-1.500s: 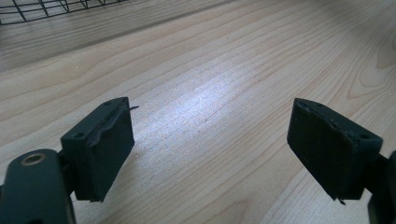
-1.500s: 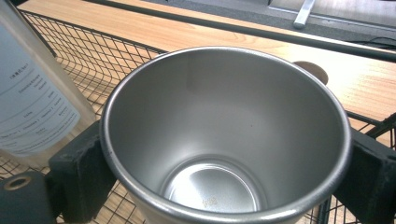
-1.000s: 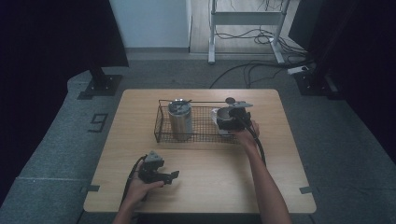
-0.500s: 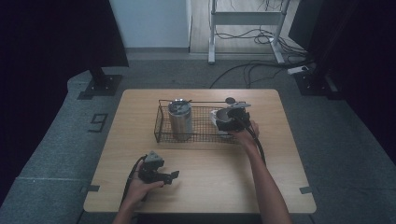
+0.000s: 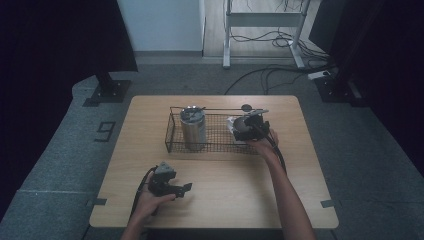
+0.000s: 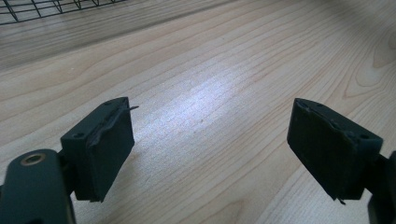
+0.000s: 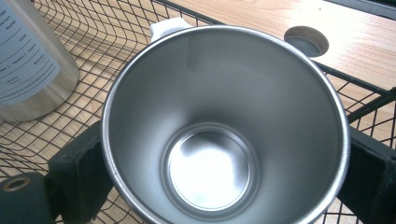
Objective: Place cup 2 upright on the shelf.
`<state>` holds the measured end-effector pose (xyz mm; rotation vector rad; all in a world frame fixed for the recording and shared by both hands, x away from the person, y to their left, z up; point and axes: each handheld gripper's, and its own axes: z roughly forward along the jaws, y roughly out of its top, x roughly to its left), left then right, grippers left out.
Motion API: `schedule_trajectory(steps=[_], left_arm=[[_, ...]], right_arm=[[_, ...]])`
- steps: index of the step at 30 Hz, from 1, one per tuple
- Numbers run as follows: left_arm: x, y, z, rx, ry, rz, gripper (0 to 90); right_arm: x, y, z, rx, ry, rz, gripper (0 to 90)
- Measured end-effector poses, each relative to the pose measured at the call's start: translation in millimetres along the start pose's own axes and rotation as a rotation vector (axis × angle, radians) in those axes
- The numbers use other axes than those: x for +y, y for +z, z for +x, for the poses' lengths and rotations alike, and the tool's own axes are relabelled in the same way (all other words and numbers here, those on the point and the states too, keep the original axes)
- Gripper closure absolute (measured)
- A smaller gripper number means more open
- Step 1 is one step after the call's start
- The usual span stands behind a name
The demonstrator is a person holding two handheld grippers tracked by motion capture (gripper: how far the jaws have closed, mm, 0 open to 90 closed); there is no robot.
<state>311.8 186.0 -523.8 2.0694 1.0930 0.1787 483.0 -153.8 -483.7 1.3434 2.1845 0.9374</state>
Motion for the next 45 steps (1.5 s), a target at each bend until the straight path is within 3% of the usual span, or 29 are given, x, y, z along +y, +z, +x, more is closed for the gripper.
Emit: schedule_trajectory(steps=[4,11,16,29,37,39,45], left_arm=[[-0.1,0.2,0.4,-0.001,-0.001,0.001,14.8],[-0.2,0.0,0.3,-0.002,-0.001,-0.001,14.7],[-0.1,0.4,-0.2,0.002,-0.002,0.001,14.7],[0.4,-1.9,-0.2,0.007,-0.005,-0.015,14.8],[0.3,-0.4,-0.9,0.007,0.001,-0.008,14.7],[0.2,-0.5,-0.7,0.007,0.001,-0.008,14.7],[0.0,-1.7,0.1,0.008,-0.004,-0.013,14.8]], right_arm=[[0.3,-1.2,-0.4,0.001,0.002,-0.009,4.6],[2.5,-11.6,-5.4,0.027,0.045,-0.074,0.0],[4.7,-26.2,-10.3,0.048,0.070,-0.145,0.8],[-5.8,-60.4,-12.5,0.078,0.084,-0.248,5.1],[-18.5,-70.3,-8.9,0.108,0.066,-0.257,7.2],[-20.6,-71.8,-8.5,0.098,0.064,-0.240,7.2],[-31.4,-78.1,-6.6,0.092,0.068,-0.261,12.0]])
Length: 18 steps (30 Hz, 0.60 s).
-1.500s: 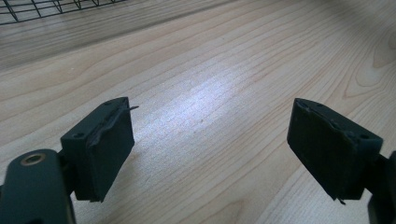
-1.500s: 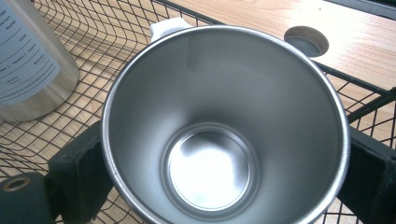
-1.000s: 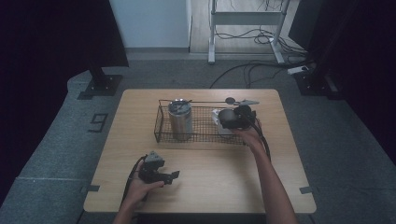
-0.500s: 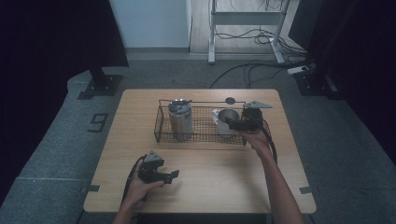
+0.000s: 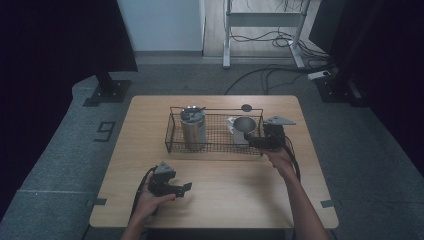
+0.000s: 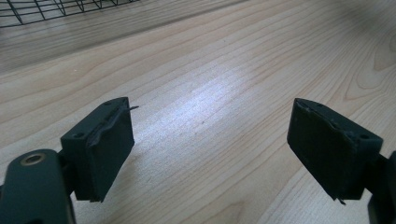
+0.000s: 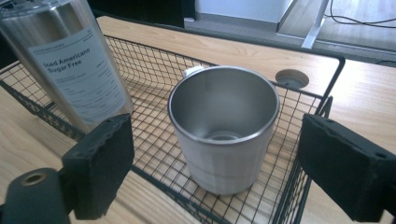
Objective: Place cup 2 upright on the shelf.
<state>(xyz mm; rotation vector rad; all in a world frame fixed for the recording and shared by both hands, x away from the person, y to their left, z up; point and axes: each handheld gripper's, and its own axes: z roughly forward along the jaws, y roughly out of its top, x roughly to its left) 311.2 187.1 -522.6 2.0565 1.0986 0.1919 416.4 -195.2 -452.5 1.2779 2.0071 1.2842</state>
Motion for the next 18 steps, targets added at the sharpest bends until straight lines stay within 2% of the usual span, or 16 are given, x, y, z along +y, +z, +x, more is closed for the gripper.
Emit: schedule_trajectory(steps=[6,10,15,18], left_arm=[[0.1,-2.1,1.7,0.005,-0.001,-0.006,14.8],[-0.1,-2.5,2.3,0.008,-0.001,-0.009,14.8],[-0.5,-2.7,2.8,0.011,-0.001,-0.010,14.8],[-0.6,-2.8,2.5,0.011,0.003,-0.008,14.8]], right_arm=[[-15.5,-9.9,4.6,-0.013,-0.007,-0.003,13.9],[-27.1,-19.8,8.6,-0.003,-0.013,-0.009,14.6],[-45.0,-34.7,10.6,0.005,0.001,-0.020,15.2],[-57.2,-43.4,10.2,0.009,0.025,-0.024,15.4]])
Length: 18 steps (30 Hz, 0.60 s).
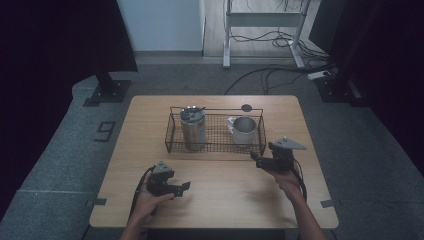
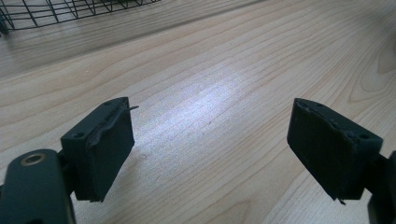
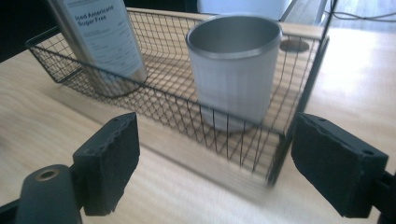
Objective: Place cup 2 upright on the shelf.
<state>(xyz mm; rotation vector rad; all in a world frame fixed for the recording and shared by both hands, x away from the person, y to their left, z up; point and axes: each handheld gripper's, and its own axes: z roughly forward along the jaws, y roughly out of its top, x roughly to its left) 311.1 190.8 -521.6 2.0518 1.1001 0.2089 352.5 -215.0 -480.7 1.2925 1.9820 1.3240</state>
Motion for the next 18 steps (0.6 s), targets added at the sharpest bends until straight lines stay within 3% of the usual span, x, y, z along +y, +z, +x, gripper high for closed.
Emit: schedule_trajectory(steps=[14,18], left_arm=[[-1.3,3.0,-1.4,0.005,0.004,0.010,14.8],[-1.5,2.9,-1.2,0.006,0.005,0.013,14.8]], right_arm=[[-58.4,-28.0,-6.8,-0.029,0.044,0.055,15.4],[-71.7,-31.3,-10.3,-0.063,0.044,0.061,15.8]])
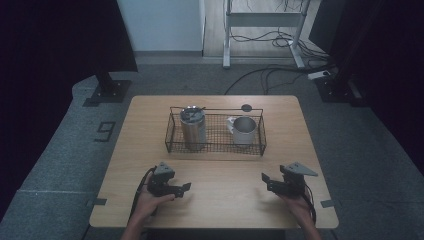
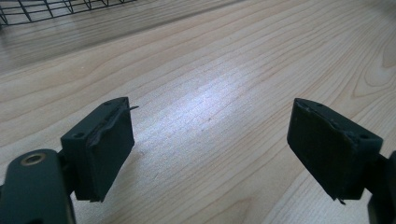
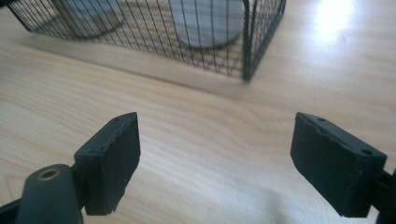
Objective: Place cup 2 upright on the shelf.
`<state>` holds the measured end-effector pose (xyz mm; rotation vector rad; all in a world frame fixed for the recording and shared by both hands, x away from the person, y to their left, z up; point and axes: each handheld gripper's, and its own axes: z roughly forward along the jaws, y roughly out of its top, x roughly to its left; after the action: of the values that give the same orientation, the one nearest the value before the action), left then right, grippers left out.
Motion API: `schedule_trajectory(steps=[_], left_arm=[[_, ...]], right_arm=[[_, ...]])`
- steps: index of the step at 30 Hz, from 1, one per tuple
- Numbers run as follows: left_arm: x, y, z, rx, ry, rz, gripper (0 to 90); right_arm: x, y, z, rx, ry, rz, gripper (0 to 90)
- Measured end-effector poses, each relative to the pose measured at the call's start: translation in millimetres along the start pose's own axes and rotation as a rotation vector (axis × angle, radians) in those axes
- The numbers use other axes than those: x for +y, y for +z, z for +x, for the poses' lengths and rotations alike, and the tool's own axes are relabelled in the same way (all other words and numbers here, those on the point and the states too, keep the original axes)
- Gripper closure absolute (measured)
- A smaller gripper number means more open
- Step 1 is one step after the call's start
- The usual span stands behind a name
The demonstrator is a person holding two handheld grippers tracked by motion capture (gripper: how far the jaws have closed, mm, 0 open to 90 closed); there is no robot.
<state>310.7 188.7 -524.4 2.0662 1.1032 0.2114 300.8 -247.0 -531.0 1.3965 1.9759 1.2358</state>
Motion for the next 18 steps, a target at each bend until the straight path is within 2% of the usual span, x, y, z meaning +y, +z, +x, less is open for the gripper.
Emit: schedule_trajectory(steps=[8,18], left_arm=[[-0.4,-0.4,0.0,0.004,0.000,-0.002,14.8],[-0.6,-0.8,1.0,0.008,0.002,-0.003,14.8]], right_arm=[[-12.1,4.0,-3.6,-0.017,-0.018,0.052,15.2],[-13.7,4.5,-6.2,-0.023,-0.011,0.053,14.8]])
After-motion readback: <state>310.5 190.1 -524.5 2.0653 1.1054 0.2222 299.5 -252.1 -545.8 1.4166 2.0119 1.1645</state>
